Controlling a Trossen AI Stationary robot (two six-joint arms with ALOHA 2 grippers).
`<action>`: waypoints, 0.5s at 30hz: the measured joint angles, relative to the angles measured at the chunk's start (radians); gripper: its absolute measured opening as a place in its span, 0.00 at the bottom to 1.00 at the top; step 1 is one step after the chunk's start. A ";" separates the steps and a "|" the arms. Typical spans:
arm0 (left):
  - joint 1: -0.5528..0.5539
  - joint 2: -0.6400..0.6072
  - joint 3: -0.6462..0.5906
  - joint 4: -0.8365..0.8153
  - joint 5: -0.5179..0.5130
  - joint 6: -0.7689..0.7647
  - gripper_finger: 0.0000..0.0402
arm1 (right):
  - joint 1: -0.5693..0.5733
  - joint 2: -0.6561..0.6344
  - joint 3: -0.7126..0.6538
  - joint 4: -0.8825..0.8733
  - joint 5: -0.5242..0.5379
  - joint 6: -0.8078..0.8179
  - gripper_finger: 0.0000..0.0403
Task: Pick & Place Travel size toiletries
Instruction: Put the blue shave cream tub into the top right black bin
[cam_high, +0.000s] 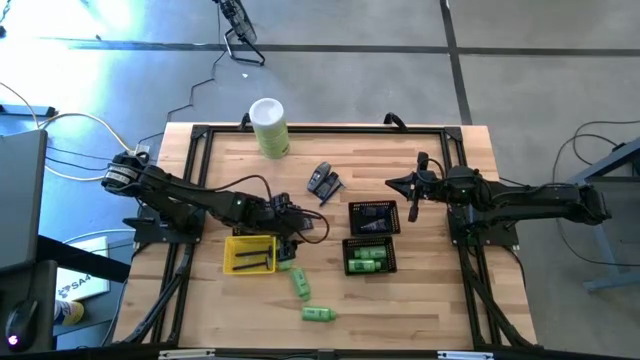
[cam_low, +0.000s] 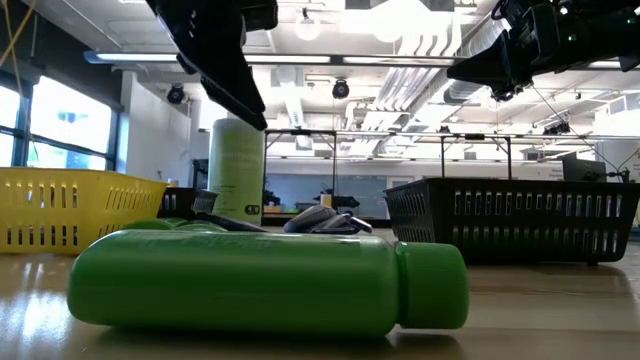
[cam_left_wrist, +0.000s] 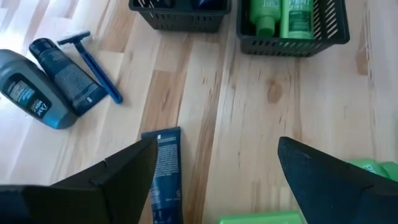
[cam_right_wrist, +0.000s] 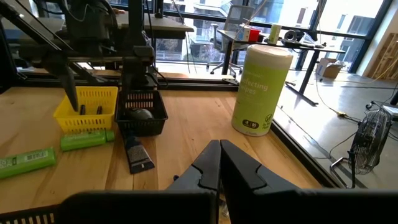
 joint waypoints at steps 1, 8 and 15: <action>0.000 0.000 0.000 0.000 0.000 0.000 0.81 | 0.000 0.000 0.000 0.000 0.000 0.000 0.01; 0.000 0.000 0.000 -0.003 -0.004 0.028 0.81 | 0.000 0.000 0.000 0.000 0.000 0.000 0.01; 0.059 0.000 0.000 -0.003 -0.003 0.078 0.81 | 0.000 0.000 0.000 0.000 0.000 0.000 0.01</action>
